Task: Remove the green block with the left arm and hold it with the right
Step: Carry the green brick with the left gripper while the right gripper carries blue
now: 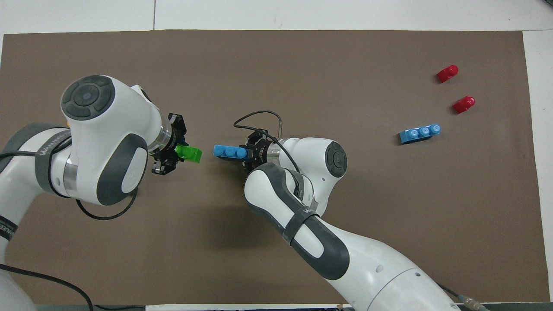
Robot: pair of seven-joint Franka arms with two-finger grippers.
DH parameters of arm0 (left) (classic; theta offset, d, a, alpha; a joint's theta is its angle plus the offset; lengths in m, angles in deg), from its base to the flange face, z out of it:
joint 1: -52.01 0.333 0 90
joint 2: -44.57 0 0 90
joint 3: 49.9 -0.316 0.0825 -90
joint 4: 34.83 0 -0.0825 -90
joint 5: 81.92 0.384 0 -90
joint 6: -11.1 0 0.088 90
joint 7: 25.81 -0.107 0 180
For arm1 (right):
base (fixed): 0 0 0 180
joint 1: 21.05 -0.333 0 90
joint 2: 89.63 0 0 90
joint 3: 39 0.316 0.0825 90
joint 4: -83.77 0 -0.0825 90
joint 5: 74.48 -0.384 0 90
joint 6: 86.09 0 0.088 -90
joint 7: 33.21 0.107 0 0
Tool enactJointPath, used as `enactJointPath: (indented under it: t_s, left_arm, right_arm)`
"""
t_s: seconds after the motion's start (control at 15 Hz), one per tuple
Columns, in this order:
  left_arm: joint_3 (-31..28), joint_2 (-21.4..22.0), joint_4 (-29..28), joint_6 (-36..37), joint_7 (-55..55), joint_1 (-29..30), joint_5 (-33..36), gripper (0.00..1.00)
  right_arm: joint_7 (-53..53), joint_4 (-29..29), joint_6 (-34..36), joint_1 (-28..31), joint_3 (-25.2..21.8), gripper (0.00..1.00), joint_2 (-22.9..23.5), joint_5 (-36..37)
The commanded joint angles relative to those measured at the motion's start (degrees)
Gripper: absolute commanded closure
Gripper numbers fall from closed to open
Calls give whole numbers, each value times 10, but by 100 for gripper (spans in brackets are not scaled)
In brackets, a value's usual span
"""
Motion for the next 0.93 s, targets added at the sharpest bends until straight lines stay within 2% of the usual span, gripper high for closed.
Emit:
enactJointPath:
  t_s: [0.0,0.2,0.47,0.67,0.87]
  left_arm:
    - [3,18,-18,11,-116,38,-7,100]
    - [3,21,-31,4,-244,84,-7,100]
    - [3,19,-62,-69,-306,122,-7,100]
    - [2,6,-78,-115,-344,134,-6,100]
    - [2,-7,-86,-131,-396,152,-6,100]
  right_arm:
    - [-6,4,-1,6,-1,100,-7,-12]
    - [-5,1,86,50,-9,100,-56,-1]
    - [-4,2,243,165,-9,100,-110,88]
    - [-67,1,352,263,-7,100,-126,133]
    - [-142,-1,419,339,-8,100,-128,167]
